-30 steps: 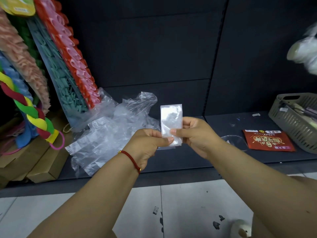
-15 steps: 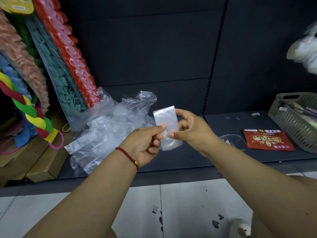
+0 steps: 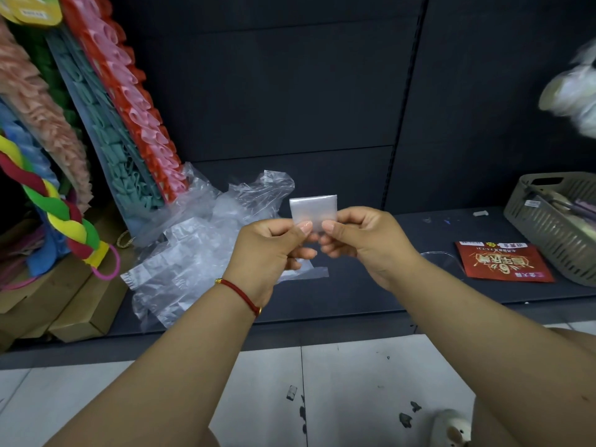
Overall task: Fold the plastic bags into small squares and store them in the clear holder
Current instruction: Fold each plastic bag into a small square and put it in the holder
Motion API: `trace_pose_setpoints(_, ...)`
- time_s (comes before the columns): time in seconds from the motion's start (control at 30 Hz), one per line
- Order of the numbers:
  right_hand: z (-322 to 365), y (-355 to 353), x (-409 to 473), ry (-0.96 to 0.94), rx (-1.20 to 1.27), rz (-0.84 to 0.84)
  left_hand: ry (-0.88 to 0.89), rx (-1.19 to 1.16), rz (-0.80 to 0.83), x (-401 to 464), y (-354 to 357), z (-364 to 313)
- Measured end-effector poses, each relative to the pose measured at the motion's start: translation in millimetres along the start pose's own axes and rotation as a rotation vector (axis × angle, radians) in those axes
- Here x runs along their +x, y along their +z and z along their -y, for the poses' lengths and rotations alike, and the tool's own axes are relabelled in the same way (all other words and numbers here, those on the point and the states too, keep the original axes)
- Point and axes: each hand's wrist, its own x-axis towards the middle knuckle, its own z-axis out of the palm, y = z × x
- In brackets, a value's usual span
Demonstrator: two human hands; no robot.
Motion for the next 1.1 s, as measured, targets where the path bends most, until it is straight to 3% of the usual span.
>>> trace_pose_setpoints(0.27,-5,-3,3,-0.076,0.107,-0.023,0.160,-0.025,-0.003,2,-3,4)
trace_pose_setpoints(0.43,-7,-1,-1,-0.082,0.069,-0.006,0.198,-0.047,-0.120,0,3,8)
trace_pose_setpoints(0.63,2,7,-5,0.083,-0.048,-0.018,0.308,0.138,-0.100,-6,16,19)
trace_pose_setpoints(0.77,-3,8,-4,0.008,-0.286,-0.110,0.275,0.164,-0.103,-8,24,26)
trace_pose_setpoints(0.97,-9,9,-5,-0.085,-0.383,-0.165,0.075,-0.021,-0.097,-5,39,21)
trace_pose_setpoints(1.1,-6,8,-10,-0.135,-0.399,-0.209,0.143,0.064,-0.136,-4,50,20)
